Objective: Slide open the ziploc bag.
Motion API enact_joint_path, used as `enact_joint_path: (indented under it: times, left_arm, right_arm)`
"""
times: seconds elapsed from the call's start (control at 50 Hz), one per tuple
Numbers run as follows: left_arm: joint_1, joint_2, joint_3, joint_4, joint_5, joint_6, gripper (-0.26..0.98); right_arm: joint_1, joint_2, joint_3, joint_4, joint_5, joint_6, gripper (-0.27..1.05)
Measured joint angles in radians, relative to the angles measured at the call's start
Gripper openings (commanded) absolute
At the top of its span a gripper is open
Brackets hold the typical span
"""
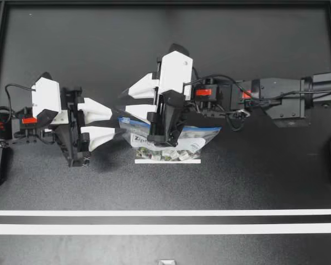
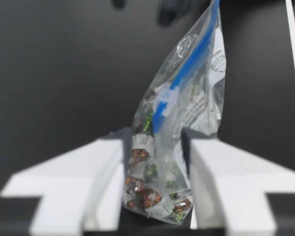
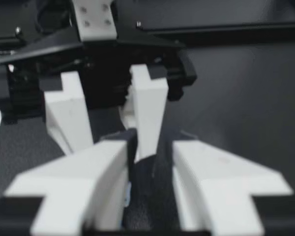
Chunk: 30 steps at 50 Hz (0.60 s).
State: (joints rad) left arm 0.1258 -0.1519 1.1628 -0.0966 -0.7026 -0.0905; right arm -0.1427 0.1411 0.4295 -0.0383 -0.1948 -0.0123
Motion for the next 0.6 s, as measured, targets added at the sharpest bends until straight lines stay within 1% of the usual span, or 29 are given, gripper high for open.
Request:
enact_joint_path:
  times: [0.14,0.24,0.3,0.4,0.6]
  left_arm:
    - [0.0,0.0,0.0,0.009,-0.002,0.002,-0.06]
    - [0.0,0.0,0.0,0.009,-0.002,0.002,-0.16]
    - [-0.002,0.0,0.0,0.009,-0.003,0.002,-0.19]
    - [-0.002,0.0,0.0,0.011,-0.003,0.003,-0.19]
    - [-0.002,0.0,0.0,0.009,-0.003,0.005,-0.19]
  right_arm:
    - [0.018,0.015,-0.003,0.0,0.018,0.0,0.4]
    - [0.026,0.025,-0.005,0.0,0.035,0.0,0.42]
    - [0.028,0.029,-0.005,0.0,0.049,0.0,0.44]
    - [0.028,0.034,-0.005,0.0,0.069,0.0,0.49]
    - [0.028,0.038,-0.005,0.0,0.1,0.002,0.49]
